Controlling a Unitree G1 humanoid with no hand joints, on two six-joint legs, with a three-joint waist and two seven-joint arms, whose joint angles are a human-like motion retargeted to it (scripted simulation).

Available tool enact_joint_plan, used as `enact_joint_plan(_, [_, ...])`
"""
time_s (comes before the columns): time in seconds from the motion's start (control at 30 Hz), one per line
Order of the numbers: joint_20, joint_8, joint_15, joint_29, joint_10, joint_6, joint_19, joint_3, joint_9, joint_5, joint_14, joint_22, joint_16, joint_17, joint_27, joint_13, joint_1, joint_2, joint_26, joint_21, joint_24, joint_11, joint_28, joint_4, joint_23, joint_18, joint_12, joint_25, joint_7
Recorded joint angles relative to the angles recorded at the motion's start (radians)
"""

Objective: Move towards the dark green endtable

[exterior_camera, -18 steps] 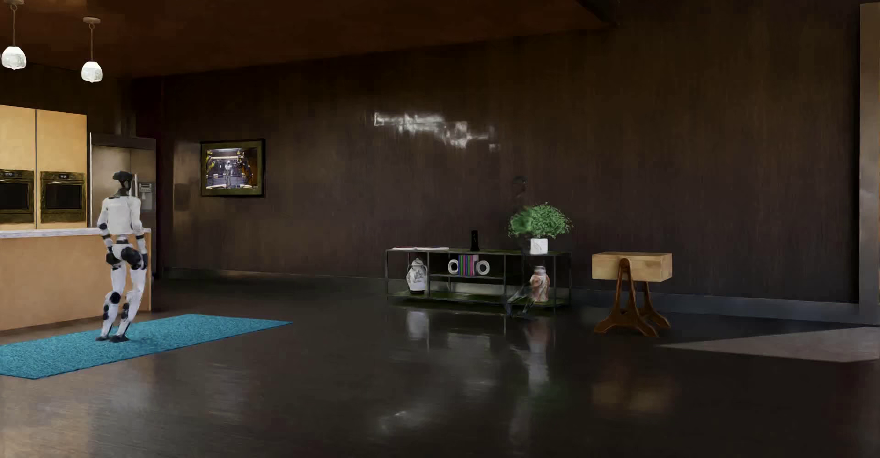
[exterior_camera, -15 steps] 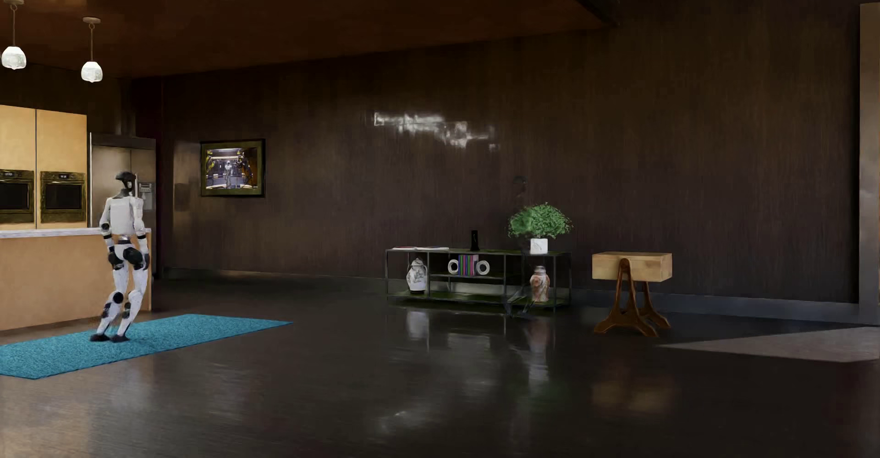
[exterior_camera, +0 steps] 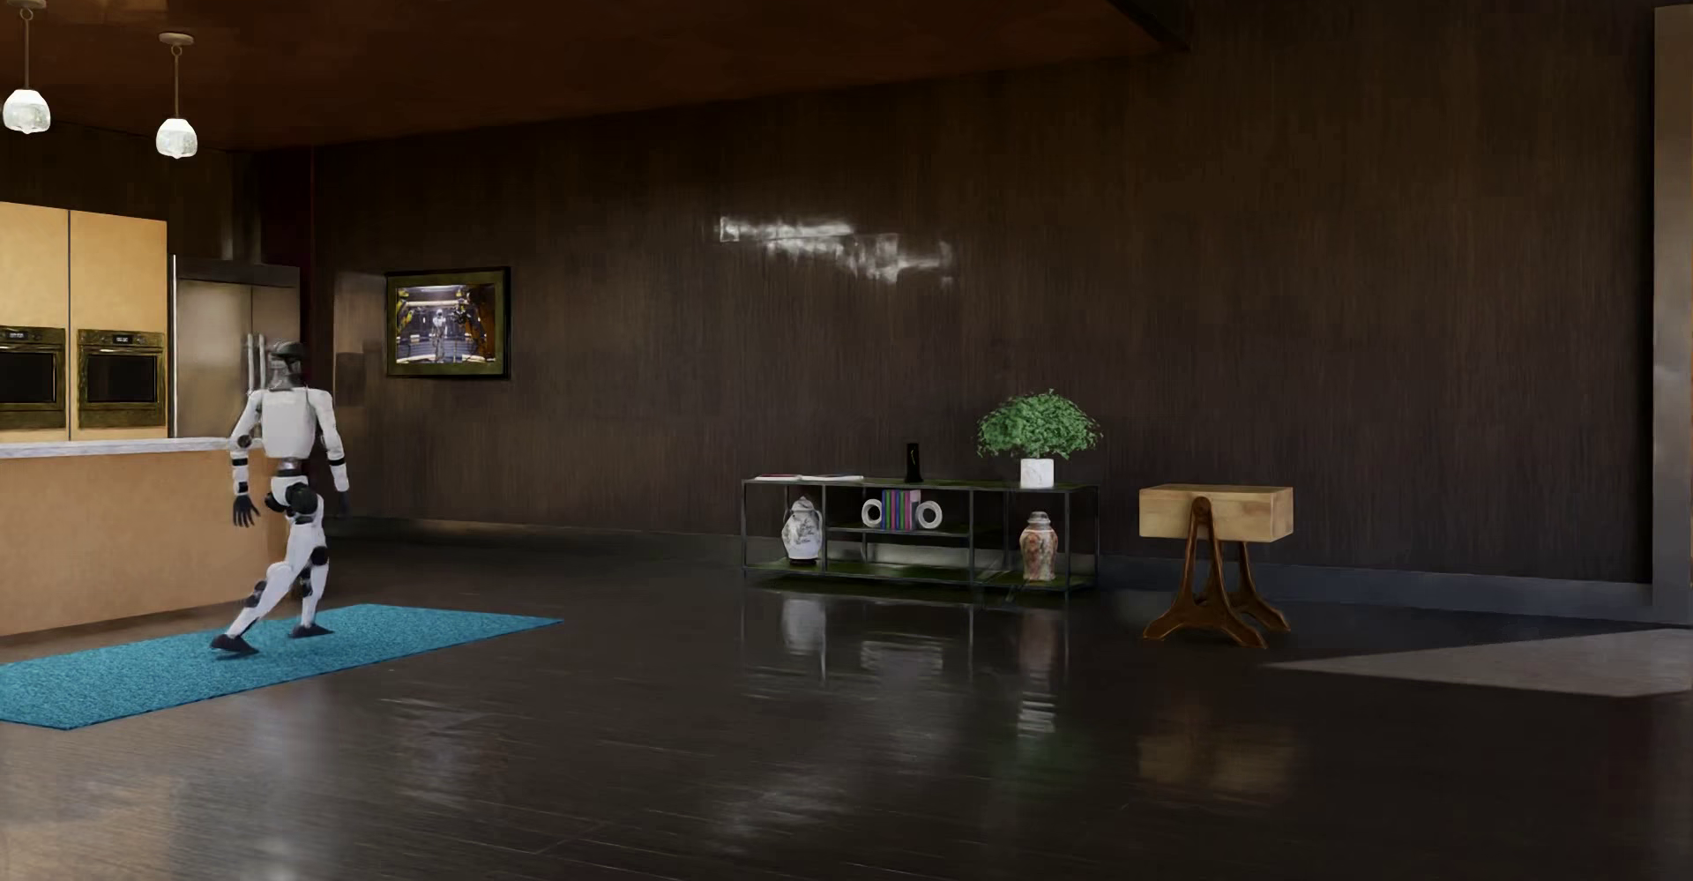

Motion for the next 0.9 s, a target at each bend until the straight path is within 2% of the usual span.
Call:
enact_joint_plan(0.03, [-0.026, 0.0, 0.092, 0.0, 0.064, -0.027, 0.0, 0.012, -0.004, -0.033, -0.025, 0.02, 0.002, 0.018, 0.0, 0.019, -0.006, -0.005, 0.0, 0.0, 0.0, 0.046, 0.0, -0.019, 0.039, 0.0, -0.012, 0.0, 0.0])
enact_joint_plan(0.1, [0.01, 0.0, 0.39, 0.0, 0.13, -0.024, 0.0, -0.009, -0.018, -0.058, -0.111, 0.018, -0.003, 0.028, 0.0, 0.102, 0.07, -0.065, 0.0, -0.006, 0.0, 0.276, 0.0, -0.046, 0.045, 0.0, -0.018, 0.0, 0.0])
enact_joint_plan(0.13, [0.032, 0.0, 0.516, 0.0, 0.122, -0.024, 0.0, -0.065, -0.007, -0.063, -0.146, 0.014, -0.009, 0.02, 0.0, 0.114, 0.125, -0.143, 0.0, 0.037, 0.0, 0.457, 0.0, -0.076, 0.054, 0.0, -0.03, 0.0, 0.0])
enact_joint_plan(0.17, [0.04, 0.0, 0.529, 0.0, 0.117, -0.018, 0.0, -0.096, -0.011, -0.066, -0.187, -0.016, -0.019, 0.011, 0.0, 0.141, 0.163, -0.279, 0.0, 0.027, 0.0, 0.689, 0.0, -0.09, 0.037, 0.0, -0.048, 0.0, 0.0])
enact_joint_plan(0.2, [0.037, 0.0, 0.512, 0.0, 0.077, -0.007, 0.0, -0.133, 0.0, -0.059, -0.208, -0.045, -0.015, 0.009, 0.0, 0.149, 0.257, -0.376, 0.0, 0.07, 0.0, 0.849, 0.0, -0.096, 0.071, 0.0, -0.058, 0.0, 0.0])
enact_joint_plan(0.23, [0.056, 0.0, 0.509, 0.0, 0.024, 0.015, 0.0, -0.214, 0.012, -0.031, -0.211, -0.088, -0.02, 0.018, 0.0, 0.174, 0.339, -0.479, 0.0, 0.019, 0.0, 0.918, 0.0, -0.095, 0.08, 0.0, -0.075, 0.0, 0.0])
enact_joint_plan(0.27, [0.048, 0.0, 0.513, 0.0, -0.035, 0.031, 0.0, -0.278, 0.011, -0.017, -0.217, -0.133, -0.014, 0.006, 0.0, 0.206, 0.418, -0.581, 0.0, -0.002, 0.0, 0.892, 0.0, -0.094, 0.061, 0.0, -0.093, 0.0, 0.0])
enact_joint_plan(0.3, [0.075, 0.0, 0.575, 0.0, -0.108, 0.05, 0.0, -0.34, 0.015, 0.003, -0.224, -0.162, -0.013, 0.005, 0.0, 0.226, 0.526, -0.646, 0.0, -0.01, 0.0, 0.762, 0.0, -0.082, 0.076, 0.0, -0.097, 0.0, 0.0])
enact_joint_plan(0.33, [0.084, 0.0, 0.677, 0.0, -0.174, 0.062, 0.0, -0.386, 0.026, 0.017, -0.23, -0.216, 0.001, -0.009, 0.0, 0.235, 0.629, -0.686, 0.0, 0.047, 0.0, 0.573, 0.0, -0.072, 0.089, 0.0, -0.105, 0.0, 0.0])
enact_joint_plan(0.37, [0.1, 0.0, 0.73, 0.0, -0.205, 0.07, 0.0, -0.431, 0.021, 0.014, -0.254, -0.244, 0.007, -0.015, 0.0, 0.251, 0.694, -0.737, 0.0, 0.046, 0.0, 0.387, 0.0, -0.061, 0.086, 0.0, -0.12, 0.0, 0.0])
enact_joint_plan(0.4, [0.102, 0.0, 0.665, 0.0, -0.238, 0.071, 0.0, -0.467, 0.013, 0.011, -0.293, -0.272, 0.019, -0.02, 0.0, 0.271, 0.757, -0.772, 0.0, 0.041, 0.0, 0.209, 0.0, -0.057, 0.078, 0.0, -0.141, 0.0, 0.0])
enact_joint_plan(0.47, [0.11, 0.0, 0.211, 0.0, -0.262, 0.075, 0.0, -0.488, -0.009, 0.013, -0.373, -0.288, 0.035, -0.016, 0.0, 0.292, 0.869, -0.809, 0.0, 0.048, 0.0, 0.02, 0.0, -0.06, 0.109, 0.0, -0.186, 0.0, 0.0])
enact_joint_plan(0.5, [0.136, 0.0, 0.16, 0.0, -0.247, 0.077, 0.0, -0.519, -0.012, 0.001, -0.389, -0.277, 0.029, -0.016, 0.0, 0.296, 0.895, -0.832, 0.0, 0.068, 0.0, 0.032, 0.0, -0.057, 0.116, 0.0, -0.194, 0.0, 0.0])
enact_joint_plan(0.53, [0.145, 0.0, 0.339, 0.0, -0.215, 0.089, 0.0, -0.538, -0.004, 0.018, -0.366, -0.258, 0.024, -0.012, 0.0, 0.3, 0.927, -0.851, 0.0, 0.082, 0.0, 0.052, 0.0, -0.044, 0.128, 0.0, -0.195, 0.0, 0.0])
enact_joint_plan(0.57, [0.162, 0.0, 0.577, 0.0, -0.168, 0.11, 0.0, -0.548, -0.01, 0.032, -0.281, -0.232, 0.008, -0.011, 0.0, 0.305, 0.936, -0.895, 0.0, 0.085, 0.0, 0.133, 0.0, -0.025, 0.129, 0.0, -0.186, 0.0, 0.0])
enact_joint_plan(0.6, [0.173, 0.0, 0.689, 0.0, -0.066, 0.141, 0.0, -0.556, -0.004, 0.059, -0.131, -0.199, -0.014, -0.009, 0.0, 0.298, 0.929, -0.896, 0.0, 0.099, 0.0, 0.22, 0.0, 0.01, 0.145, 0.0, -0.16, 0.0, 0.0])
enact_joint_plan(0.63, [0.155, 0.0, 0.688, 0.0, 0.1, 0.156, 0.0, -0.533, -0.006, 0.089, 0.073, -0.162, -0.03, -0.011, 0.0, 0.298, 0.893, -0.844, 0.0, 0.104, 0.0, 0.258, 0.0, 0.033, 0.156, 0.0, -0.127, 0.0, 0.0])
enact_joint_plan(0.67, [0.139, 0.0, 0.67, 0.0, 0.306, 0.155, 0.0, -0.501, -0.015, 0.121, 0.2, -0.146, -0.036, -0.002, 0.0, 0.298, 0.793, -0.799, 0.0, 0.072, 0.0, 0.283, 0.0, 0.045, 0.159, 0.0, -0.097, 0.0, 0.0])
enact_joint_plan(0.7, [0.093, 0.0, 0.619, 0.0, 0.508, 0.163, 0.0, -0.467, -0.002, 0.144, 0.123, -0.132, -0.035, -0.01, 0.0, 0.283, 0.701, -0.718, 0.0, 0.075, 0.0, 0.273, 0.0, 0.067, 0.132, 0.0, -0.078, 0.0, 0.0])
enact_joint_plan(0.73, [0.073, 0.0, 0.544, 0.0, 0.623, 0.154, 0.0, -0.415, 0.009, 0.143, -0.043, -0.128, -0.034, -0.012, 0.0, 0.263, 0.611, -0.618, 0.0, 0.066, 0.0, 0.241, 0.0, 0.074, 0.116, 0.0, -0.058, 0.0, 0.0])
enact_joint_plan(0.77, [0.057, 0.0, 0.476, 0.0, 0.657, 0.123, 0.0, -0.352, 0.012, 0.126, -0.155, -0.112, -0.026, -0.015, 0.0, 0.23, 0.519, -0.523, 0.0, 0.079, 0.0, 0.201, 0.0, 0.06, 0.095, 0.0, -0.043, 0.0, 0.0])
enact_joint_plan(0.8, [0.075, 0.0, 0.403, 0.0, 0.603, 0.096, 0.0, -0.286, -0.001, 0.112, -0.206, -0.093, -0.025, -0.015, 0.0, 0.193, 0.428, -0.45, 0.0, 0.071, 0.0, 0.165, 0.0, 0.056, 0.083, 0.0, -0.02, 0.0, 0.0])
enact_joint_plan(0.83, [0.061, 0.0, 0.32, 0.0, 0.475, 0.077, 0.0, -0.225, 0.001, 0.096, -0.212, -0.097, -0.016, -0.035, 0.0, 0.155, 0.381, -0.347, 0.0, 0.106, 0.0, 0.11, 0.0, 0.057, 0.046, 0.0, 0.008, 0.0, 0.0])
enact_joint_plan(0.9, [0.074, 0.0, 0.172, 0.0, 0.142, 0.042, 0.0, -0.154, -0.003, 0.061, -0.148, -0.074, 0.002, -0.05, 0.0, 0.087, 0.303, -0.184, 0.0, 0.06, 0.0, 0.025, 0.0, 0.065, 0.006, 0.0, 0.039, 0.0, 0.0])
